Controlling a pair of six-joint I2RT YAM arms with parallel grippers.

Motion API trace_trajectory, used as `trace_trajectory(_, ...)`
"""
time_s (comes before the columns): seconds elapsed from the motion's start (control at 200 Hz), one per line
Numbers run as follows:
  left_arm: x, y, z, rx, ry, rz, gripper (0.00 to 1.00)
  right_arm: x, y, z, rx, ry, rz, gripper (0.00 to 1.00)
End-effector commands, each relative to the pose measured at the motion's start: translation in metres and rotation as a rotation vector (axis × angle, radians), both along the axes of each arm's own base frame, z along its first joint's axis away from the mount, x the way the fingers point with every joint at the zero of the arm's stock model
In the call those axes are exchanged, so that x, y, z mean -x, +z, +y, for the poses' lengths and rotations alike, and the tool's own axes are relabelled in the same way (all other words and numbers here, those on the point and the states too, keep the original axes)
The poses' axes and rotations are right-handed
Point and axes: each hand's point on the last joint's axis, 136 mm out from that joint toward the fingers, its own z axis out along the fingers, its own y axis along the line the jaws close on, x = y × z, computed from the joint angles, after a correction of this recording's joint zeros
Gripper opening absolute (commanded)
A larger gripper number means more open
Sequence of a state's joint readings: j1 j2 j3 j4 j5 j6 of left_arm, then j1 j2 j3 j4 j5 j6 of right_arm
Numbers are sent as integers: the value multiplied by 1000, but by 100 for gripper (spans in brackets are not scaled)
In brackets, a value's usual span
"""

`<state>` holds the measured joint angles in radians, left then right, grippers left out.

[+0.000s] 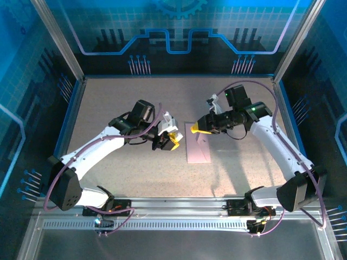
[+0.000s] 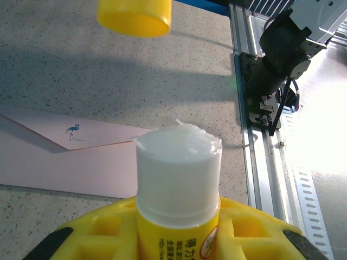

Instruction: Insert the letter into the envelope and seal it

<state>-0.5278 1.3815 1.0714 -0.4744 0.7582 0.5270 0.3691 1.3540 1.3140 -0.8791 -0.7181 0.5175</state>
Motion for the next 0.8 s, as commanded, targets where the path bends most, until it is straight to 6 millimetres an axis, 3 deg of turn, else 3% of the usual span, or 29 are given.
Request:
trace_trajectory(0.0,6,10,-8,35,-58,1,24,3,8,12,-35,30,15,21)
trace_trajectory(0.275,5,6,-10,25,-58,15,25,8,12,21,-46,54,22,21)
trace_trajectory(0.795,3,4,-13,20,-54,28,26,14,2,38,-44,92,53,21)
